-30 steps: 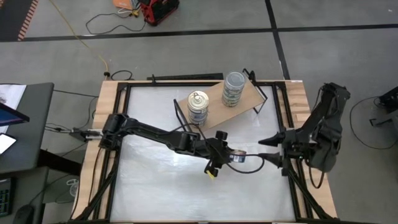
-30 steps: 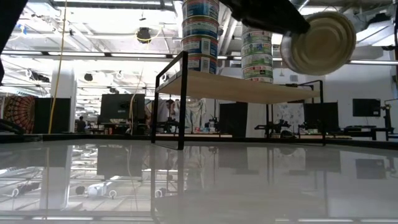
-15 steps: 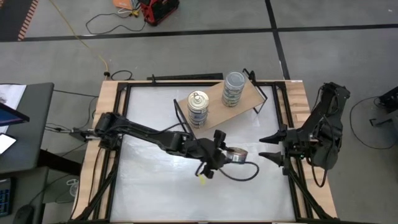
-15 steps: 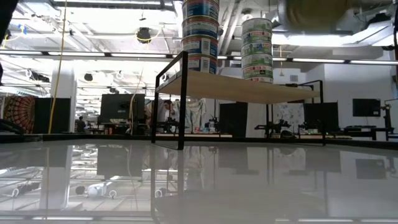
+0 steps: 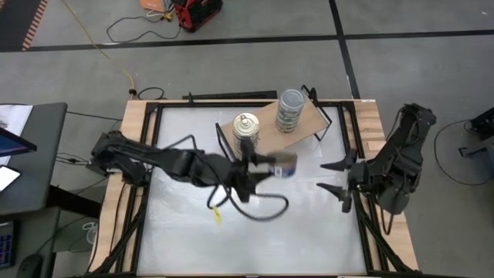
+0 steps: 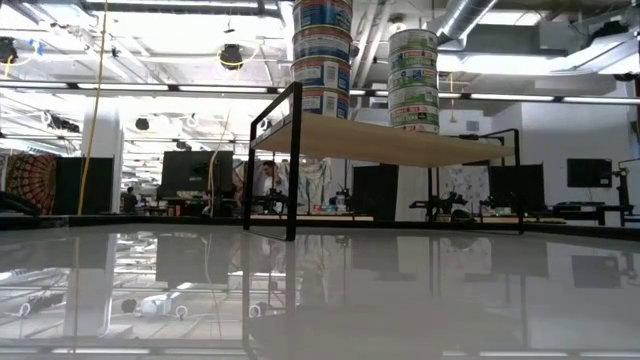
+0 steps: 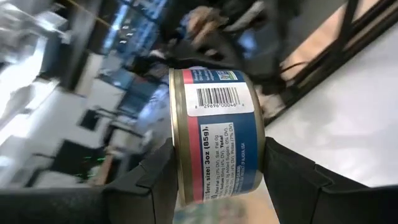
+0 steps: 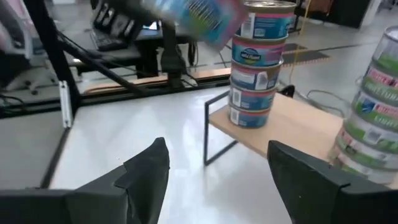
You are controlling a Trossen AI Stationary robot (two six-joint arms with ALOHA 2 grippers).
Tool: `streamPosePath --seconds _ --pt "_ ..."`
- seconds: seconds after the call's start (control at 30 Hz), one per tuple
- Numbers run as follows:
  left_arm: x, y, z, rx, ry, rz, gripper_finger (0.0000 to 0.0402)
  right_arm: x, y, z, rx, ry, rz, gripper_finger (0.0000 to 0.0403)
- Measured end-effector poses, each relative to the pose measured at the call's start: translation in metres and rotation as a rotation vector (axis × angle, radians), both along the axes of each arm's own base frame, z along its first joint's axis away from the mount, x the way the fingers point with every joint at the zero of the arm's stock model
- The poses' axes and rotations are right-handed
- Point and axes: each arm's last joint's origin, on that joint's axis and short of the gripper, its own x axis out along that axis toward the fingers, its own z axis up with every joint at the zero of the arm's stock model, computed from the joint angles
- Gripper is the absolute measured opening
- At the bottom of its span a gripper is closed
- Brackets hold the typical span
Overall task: Stack canned seafood by type on shelf
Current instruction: Stack the blue tuna can on top of the blue tuna can
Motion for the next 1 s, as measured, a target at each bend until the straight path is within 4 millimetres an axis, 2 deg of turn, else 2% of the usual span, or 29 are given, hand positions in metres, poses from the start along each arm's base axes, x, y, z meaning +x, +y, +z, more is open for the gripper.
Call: streamPosePath --seconds 0.23,0.47,1.0 --pt "-0.042 0.019 0.037 0.098 -0.049 0.185 0.0194 0.004 -0.004 0.001 -0.039 0.009 -0.027 0.0295" --pt "-0.072 0.034 0.042 0.111 0.035 0.314 0.0193 0.006 -0.006 0.001 -0.042 0.011 -0.042 0.0295" --pt "-0.054 0.069 0.026 0.130 0.140 0.372 0.0196 0.007 0.002 0.002 -0.014 -0.008 -0.014 0.0295"
